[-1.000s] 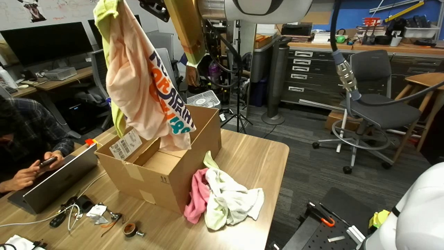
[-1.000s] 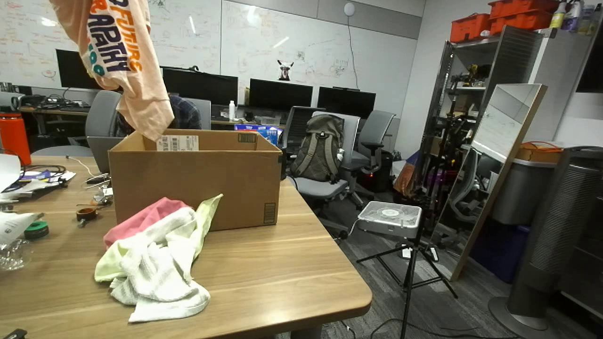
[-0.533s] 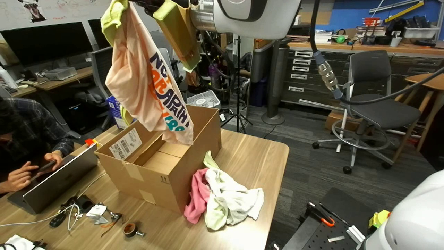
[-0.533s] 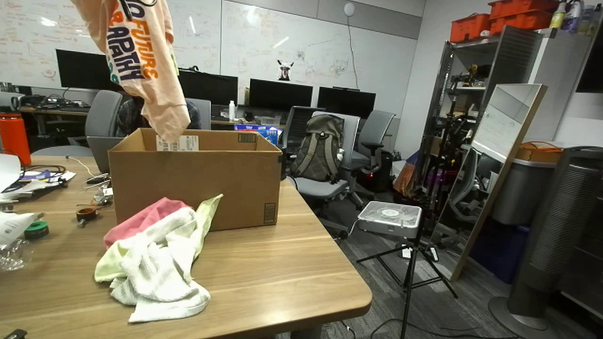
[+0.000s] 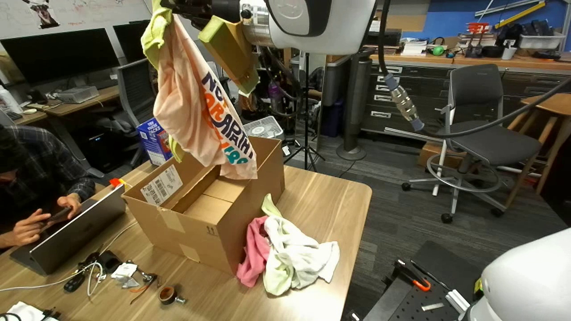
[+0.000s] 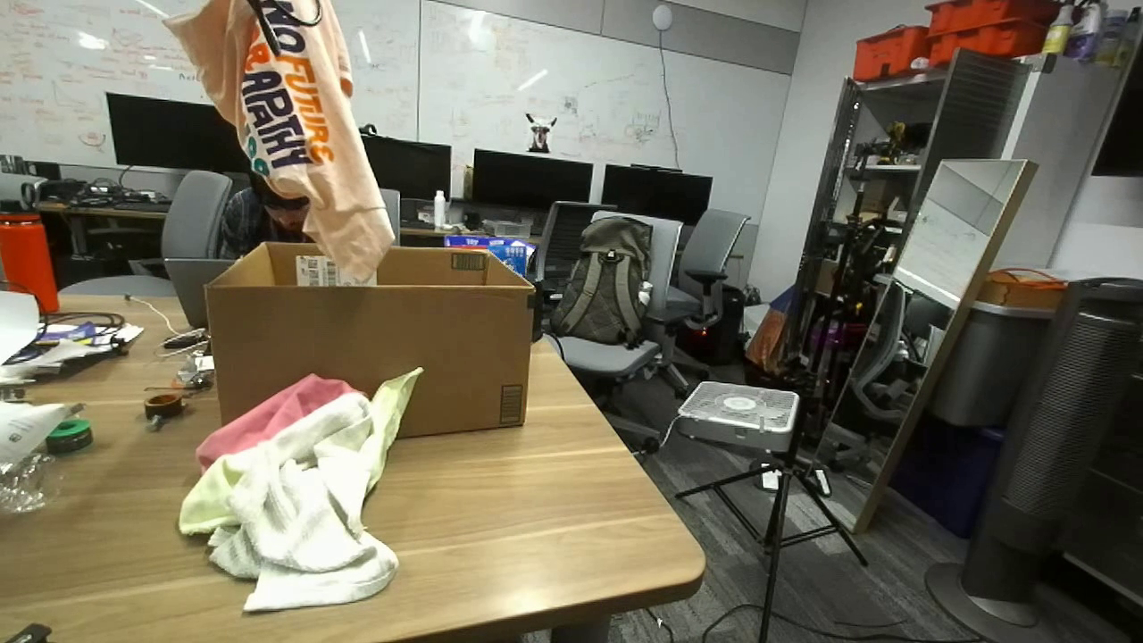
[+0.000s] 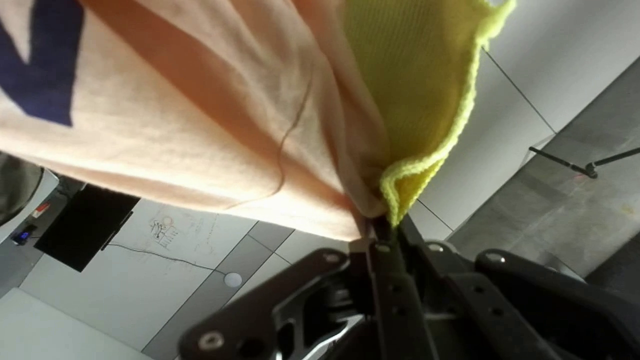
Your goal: Pick up three cloths from the table and put them in the box.
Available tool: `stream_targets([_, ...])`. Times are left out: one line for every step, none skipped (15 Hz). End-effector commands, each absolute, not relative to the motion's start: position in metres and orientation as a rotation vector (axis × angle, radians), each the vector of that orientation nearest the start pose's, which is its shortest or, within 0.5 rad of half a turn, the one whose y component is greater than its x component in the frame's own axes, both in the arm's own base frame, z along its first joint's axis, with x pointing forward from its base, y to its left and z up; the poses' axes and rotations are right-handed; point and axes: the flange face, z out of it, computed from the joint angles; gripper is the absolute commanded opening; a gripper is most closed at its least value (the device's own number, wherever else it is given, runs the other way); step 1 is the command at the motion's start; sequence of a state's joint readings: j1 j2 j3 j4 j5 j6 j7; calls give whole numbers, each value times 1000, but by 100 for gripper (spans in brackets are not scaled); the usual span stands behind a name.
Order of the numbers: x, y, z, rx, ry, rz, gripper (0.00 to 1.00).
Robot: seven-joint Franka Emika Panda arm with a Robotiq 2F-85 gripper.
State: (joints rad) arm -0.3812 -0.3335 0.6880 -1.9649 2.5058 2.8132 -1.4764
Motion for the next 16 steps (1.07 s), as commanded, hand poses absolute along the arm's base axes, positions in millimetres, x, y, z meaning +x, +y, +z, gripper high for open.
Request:
stream_targets([490, 179, 637, -1661, 246, -1489, 1])
stream_targets([491, 182, 633, -1674, 249, -1487, 1])
stream_targets([493, 183, 629, -1684, 245, -1488, 1])
stream_targets([494, 187, 622, -1699, 248, -1477, 1])
stream_targets([496, 190, 619, -1704, 252, -1472, 1])
stream_targets([499, 188, 623, -1694, 255, -1488, 1])
stream_targets([501, 187, 622, -1699, 271, -1493, 1])
stream_targets([505, 184, 622, -1706, 298, -1505, 1])
stream_targets([508, 182, 623, -1719, 338, -1519, 1])
stream_targets([512, 180, 621, -1729, 371, -1534, 1])
stream_targets([517, 177, 619, -1739, 405, -1555, 1])
stream_targets([522, 176, 614, -1751, 436, -1569, 1])
stream_targets([528, 178, 608, -1762, 465, -1579, 1])
stream_targets([536, 181, 599, -1775, 491, -1584, 1])
stream_targets([541, 186, 592, -1782, 515, -1584, 1])
stream_targets([545, 192, 583, -1794, 516, -1570, 29])
